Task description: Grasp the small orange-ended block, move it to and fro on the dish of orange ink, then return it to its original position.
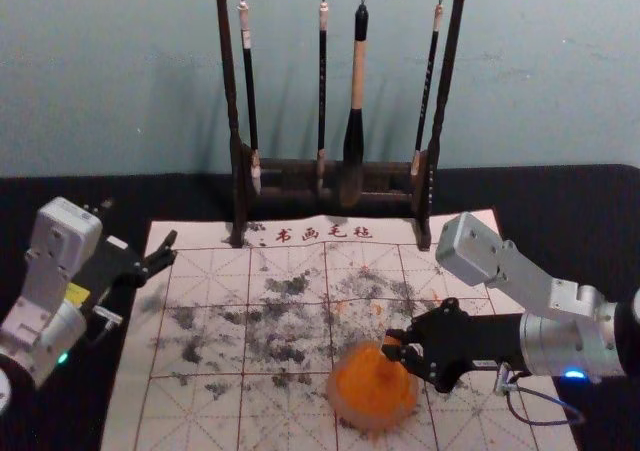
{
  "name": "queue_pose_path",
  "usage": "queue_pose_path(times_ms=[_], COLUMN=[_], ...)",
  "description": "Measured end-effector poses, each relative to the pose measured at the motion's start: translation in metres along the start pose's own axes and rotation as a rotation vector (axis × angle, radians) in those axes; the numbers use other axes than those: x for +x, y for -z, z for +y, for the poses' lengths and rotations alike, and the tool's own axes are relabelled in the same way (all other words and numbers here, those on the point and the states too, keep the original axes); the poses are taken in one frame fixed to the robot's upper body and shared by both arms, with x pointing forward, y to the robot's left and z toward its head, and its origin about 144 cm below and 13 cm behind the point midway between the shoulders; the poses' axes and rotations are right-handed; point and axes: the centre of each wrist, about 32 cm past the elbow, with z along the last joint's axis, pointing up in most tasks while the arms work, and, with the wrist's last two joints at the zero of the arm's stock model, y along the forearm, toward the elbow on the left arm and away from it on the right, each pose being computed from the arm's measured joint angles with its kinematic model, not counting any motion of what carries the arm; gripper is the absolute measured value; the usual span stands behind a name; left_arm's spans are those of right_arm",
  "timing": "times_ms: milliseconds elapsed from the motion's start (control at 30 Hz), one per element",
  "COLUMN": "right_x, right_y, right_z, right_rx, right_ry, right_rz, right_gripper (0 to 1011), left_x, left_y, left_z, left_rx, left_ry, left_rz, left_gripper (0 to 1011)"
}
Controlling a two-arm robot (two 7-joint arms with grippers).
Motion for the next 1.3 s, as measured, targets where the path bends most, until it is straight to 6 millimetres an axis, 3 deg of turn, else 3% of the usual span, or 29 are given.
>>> queue_pose_path(times_ms=[700, 1300], right_x=[-0.01, -0.016], right_y=[0.001, -0.001], right_z=[-0.011, -0.001], right_rx=[0.009, 0.022], right_ry=[-0.046, -0.105], right_rz=[0.002, -0.007], right_gripper=[86, 86], left_x=[0.0, 0.0], left_y=[0.0, 0.0], left_z=[0.0, 0.0], left_rx=[0.0, 0.0], left_ry=[0.0, 0.0], left_rz=[0.0, 0.0], left_gripper=[1001, 1001])
